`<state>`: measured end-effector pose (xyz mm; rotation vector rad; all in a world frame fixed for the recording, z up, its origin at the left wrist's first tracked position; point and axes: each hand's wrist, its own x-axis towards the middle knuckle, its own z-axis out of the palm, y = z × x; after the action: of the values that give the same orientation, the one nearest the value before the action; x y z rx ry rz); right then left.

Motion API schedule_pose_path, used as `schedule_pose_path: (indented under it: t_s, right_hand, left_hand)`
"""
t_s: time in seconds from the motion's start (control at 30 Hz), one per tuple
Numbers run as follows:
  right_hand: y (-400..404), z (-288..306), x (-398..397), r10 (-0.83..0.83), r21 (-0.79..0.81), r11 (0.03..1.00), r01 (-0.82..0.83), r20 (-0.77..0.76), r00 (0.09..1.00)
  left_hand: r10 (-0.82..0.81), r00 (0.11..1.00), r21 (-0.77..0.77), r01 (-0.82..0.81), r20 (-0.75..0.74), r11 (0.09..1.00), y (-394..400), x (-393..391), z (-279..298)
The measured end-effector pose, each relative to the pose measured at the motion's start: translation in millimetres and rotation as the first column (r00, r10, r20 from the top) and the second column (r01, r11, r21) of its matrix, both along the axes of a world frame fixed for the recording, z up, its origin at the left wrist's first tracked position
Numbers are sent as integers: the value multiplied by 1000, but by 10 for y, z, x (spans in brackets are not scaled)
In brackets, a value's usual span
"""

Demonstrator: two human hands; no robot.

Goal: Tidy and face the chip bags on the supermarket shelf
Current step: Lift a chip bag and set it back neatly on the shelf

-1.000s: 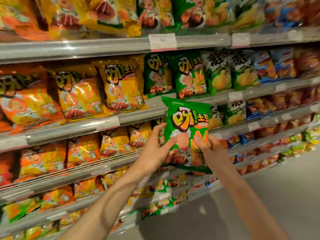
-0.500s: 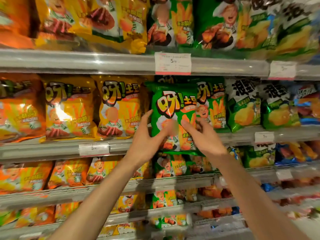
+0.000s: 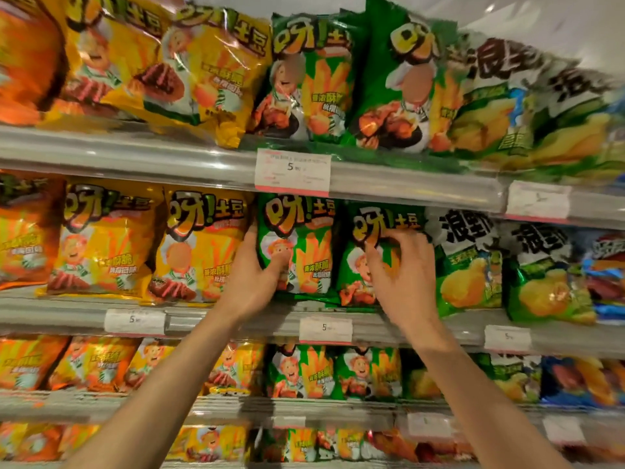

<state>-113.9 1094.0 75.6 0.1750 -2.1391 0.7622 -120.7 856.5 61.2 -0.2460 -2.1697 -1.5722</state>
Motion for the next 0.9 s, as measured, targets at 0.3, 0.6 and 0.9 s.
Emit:
schedule_pose_path:
  t_s: [0.3, 0.6, 0.9]
  right_hand:
    - [16, -290, -153, -194, 198, 965, 171, 100, 976]
    - [121, -358, -186, -245, 181, 955, 233, 42, 969]
    - [177, -253, -185, -167, 240, 955, 174, -48, 985]
  left_hand:
    - [72, 997, -153, -65, 41, 986, 119, 85, -94]
    - [87, 991, -200, -65, 106, 978, 240, 43, -83]
    - [250, 870, -420, -434, -424, 797, 376, 64, -26]
